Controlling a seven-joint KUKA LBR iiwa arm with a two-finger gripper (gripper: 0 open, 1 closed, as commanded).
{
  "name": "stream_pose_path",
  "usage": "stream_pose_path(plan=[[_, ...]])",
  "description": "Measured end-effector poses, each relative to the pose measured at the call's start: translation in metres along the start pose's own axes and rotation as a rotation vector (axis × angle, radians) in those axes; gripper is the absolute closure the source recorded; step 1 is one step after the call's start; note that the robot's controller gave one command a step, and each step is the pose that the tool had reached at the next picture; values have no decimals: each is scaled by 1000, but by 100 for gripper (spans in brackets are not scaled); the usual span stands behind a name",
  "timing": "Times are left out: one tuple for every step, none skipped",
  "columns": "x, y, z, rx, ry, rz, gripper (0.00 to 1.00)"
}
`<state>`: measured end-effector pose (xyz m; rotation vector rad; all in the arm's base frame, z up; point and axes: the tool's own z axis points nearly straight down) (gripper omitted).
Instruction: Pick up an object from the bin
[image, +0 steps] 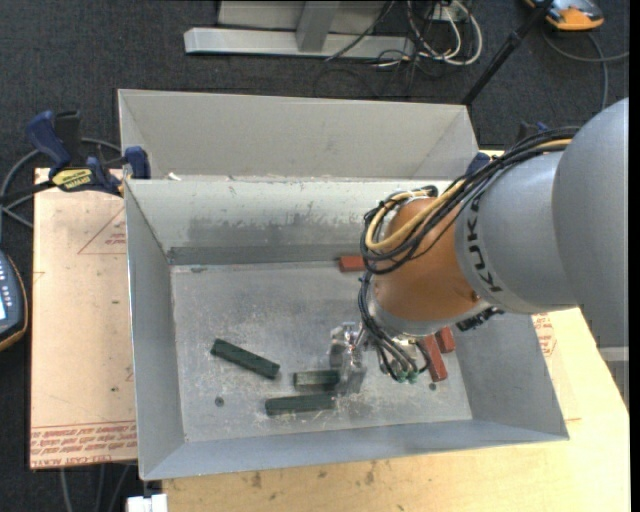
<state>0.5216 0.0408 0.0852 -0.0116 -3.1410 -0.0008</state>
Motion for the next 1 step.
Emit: stream_pose_path(plan=[[-4, 6, -122, 0, -10, -176, 100]])
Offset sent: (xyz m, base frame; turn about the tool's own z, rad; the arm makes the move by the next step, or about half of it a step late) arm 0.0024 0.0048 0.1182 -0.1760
